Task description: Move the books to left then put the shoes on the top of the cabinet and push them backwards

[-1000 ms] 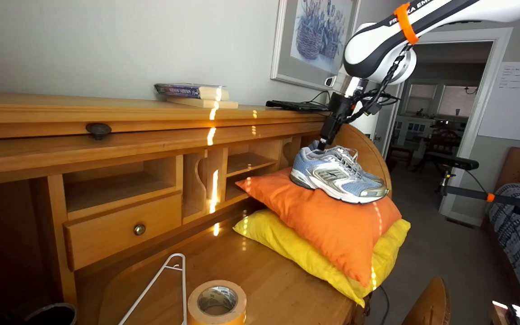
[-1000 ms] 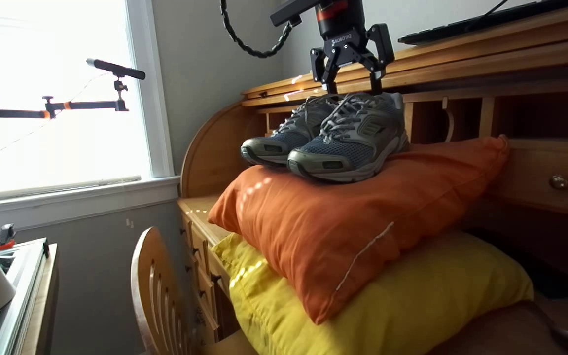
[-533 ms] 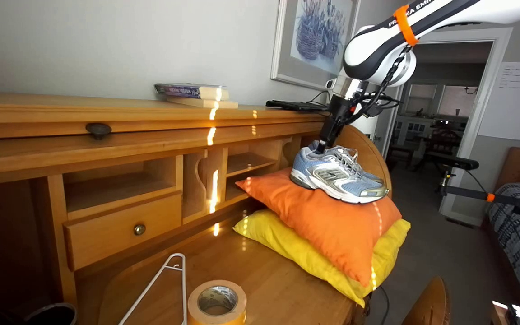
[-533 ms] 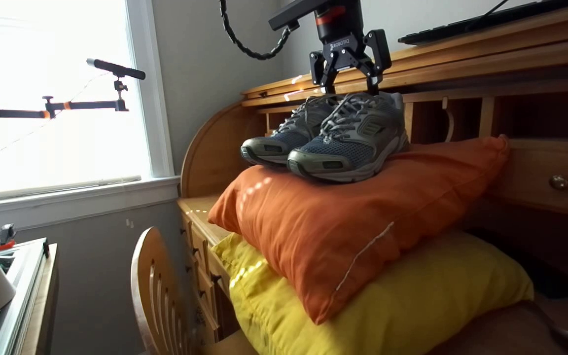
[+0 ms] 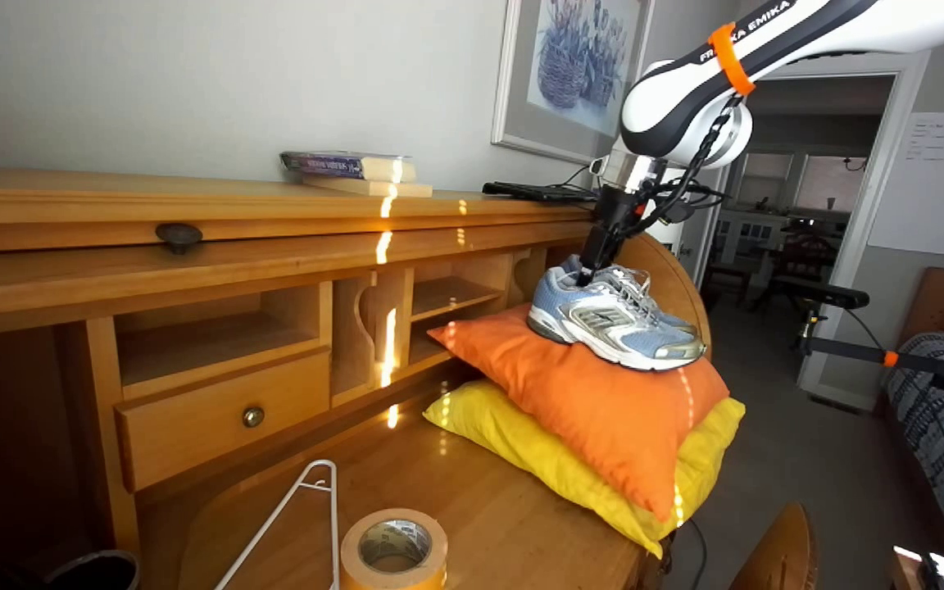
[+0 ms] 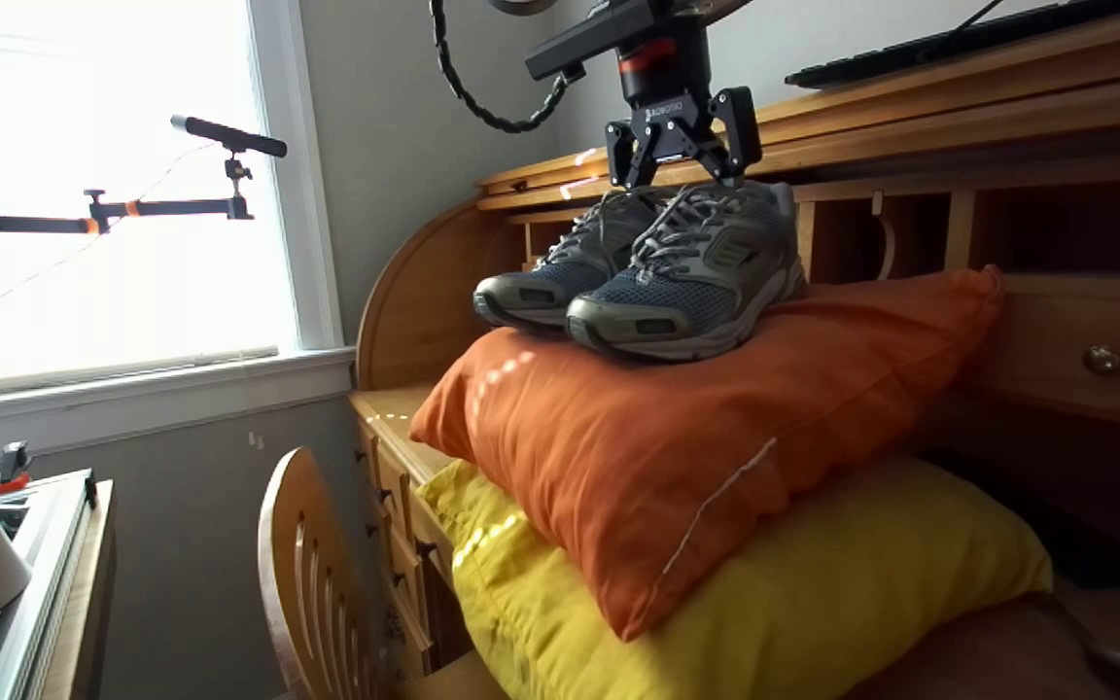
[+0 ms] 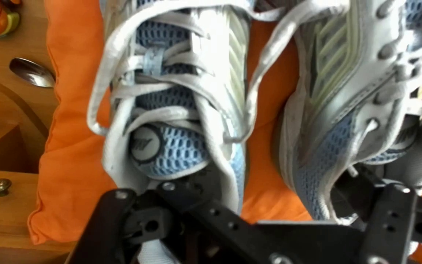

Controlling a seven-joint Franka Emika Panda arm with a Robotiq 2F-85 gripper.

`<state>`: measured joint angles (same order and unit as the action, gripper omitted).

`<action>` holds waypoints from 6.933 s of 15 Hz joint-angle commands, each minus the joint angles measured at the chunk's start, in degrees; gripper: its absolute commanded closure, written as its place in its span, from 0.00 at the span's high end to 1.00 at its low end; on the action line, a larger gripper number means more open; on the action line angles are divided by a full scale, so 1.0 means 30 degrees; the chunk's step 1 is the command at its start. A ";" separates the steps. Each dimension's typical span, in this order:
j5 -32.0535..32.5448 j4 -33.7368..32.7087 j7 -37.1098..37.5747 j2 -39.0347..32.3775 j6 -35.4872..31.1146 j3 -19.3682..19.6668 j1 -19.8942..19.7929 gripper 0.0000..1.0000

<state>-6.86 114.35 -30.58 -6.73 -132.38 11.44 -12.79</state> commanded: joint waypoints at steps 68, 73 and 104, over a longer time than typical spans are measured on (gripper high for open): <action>0.0457 -1.1870 0.2930 -0.1802 0.8346 -0.1779 0.1646 0.04; 0.0231 -1.1123 0.2600 -0.1647 0.7645 -0.1924 0.1539 0.17; 0.0189 -1.8667 0.3613 -0.5556 0.9699 -0.1513 0.1555 0.04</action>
<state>-6.34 64.68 -21.52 -20.19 -103.53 6.48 -7.81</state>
